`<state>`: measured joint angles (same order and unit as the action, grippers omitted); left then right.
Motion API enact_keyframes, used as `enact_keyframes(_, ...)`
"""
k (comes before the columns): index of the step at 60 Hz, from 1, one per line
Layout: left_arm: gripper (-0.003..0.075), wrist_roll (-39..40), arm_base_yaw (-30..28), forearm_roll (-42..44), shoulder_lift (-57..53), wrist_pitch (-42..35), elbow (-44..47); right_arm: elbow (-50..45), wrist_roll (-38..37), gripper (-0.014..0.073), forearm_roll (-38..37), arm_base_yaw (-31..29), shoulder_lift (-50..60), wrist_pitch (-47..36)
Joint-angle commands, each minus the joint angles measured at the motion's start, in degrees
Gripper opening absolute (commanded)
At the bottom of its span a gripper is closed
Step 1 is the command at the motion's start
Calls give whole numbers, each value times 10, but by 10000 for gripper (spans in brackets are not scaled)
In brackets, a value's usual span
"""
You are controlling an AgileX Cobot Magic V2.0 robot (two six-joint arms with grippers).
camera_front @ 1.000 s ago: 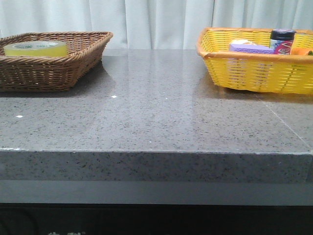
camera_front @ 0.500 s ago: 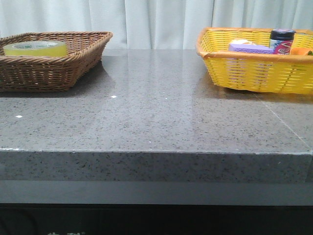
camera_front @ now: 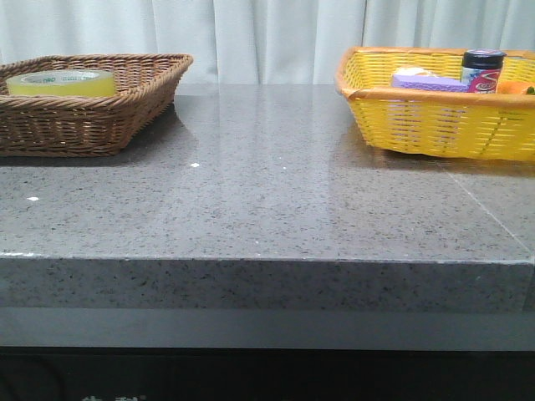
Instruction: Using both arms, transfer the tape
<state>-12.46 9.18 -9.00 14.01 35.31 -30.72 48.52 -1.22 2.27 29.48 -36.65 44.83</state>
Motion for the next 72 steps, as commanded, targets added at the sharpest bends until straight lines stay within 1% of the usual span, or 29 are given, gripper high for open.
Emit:
enact_keyframes(1, -20, 16, -6, 0, -14, -112, 30, 14, 1, -67, -6, -3, 1, -37)
enact_keyframes(5, -20, 54, -10, 27, -31, -154, 71, 14, 1, -67, -6, -3, 1, -37)
enact_keyframes(10, -20, 118, -19, 73, -53, -180, 116, 14, 1, -67, -6, -3, 1, -37)
enact_keyframes(12, -20, 131, -21, 82, -61, -187, 129, 14, 1, -67, -6, -3, 1, -37)
enact_keyframes(16, -20, 132, -30, 84, -76, -214, 162, 14, 1, -67, -6, -3, 1, -37)
enact_keyframes(25, -20, 133, -52, 81, -108, -317, 236, 14, 1, -67, -6, -3, 1, -37)
enact_keyframes(30, -20, 133, -54, 81, -129, -366, 280, 14, 1, -67, -6, -3, 1, -37)
enact_keyframes(37, -20, 136, -54, 81, -155, -414, 315, 14, 1, -67, -6, -3, 1, -37)
enact_keyframes(40, -20, 136, -54, 81, -154, -395, 312, 14, 1, -67, -6, -3, 1, -37)
enact_keyframes(72, -20, 136, -54, 81, -154, -397, 313, 14, 1, -67, -6, -3, -1, -35)
